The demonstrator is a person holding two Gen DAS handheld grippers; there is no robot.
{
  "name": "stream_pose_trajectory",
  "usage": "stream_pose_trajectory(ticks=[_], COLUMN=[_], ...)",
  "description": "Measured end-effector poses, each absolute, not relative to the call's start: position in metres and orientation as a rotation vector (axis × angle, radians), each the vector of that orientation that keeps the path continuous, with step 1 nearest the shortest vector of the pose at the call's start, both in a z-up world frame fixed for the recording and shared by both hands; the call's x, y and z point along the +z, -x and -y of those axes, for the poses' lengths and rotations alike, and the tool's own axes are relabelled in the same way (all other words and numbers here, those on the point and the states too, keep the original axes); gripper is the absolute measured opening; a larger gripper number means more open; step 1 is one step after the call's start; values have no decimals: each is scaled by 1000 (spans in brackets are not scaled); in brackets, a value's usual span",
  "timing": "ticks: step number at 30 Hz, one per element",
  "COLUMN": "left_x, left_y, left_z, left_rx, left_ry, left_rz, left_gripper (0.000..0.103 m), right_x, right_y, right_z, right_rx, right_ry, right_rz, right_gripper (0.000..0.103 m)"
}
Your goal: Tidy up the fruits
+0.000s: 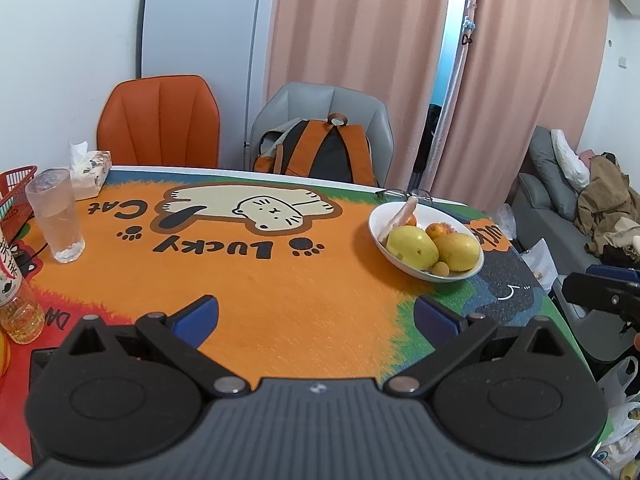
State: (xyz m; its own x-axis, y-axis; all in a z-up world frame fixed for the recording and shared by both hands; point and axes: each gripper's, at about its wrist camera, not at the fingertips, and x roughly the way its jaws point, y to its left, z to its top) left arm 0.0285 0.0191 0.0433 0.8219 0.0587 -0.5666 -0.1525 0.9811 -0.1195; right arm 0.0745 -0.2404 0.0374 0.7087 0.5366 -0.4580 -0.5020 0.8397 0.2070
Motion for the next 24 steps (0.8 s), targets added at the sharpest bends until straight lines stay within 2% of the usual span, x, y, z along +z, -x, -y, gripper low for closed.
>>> stream_pose_trajectory(ticks=[24], left_x=[40], left_y=[-30], left_z=[-19], left_rx=[115], left_ry=[161], left_rz=[-611], left_gripper=[103], right_x=[35], right_y=[-75], right_z=[238], right_rx=[576], right_ry=[-64], right_rz=[-543], right_gripper=[103])
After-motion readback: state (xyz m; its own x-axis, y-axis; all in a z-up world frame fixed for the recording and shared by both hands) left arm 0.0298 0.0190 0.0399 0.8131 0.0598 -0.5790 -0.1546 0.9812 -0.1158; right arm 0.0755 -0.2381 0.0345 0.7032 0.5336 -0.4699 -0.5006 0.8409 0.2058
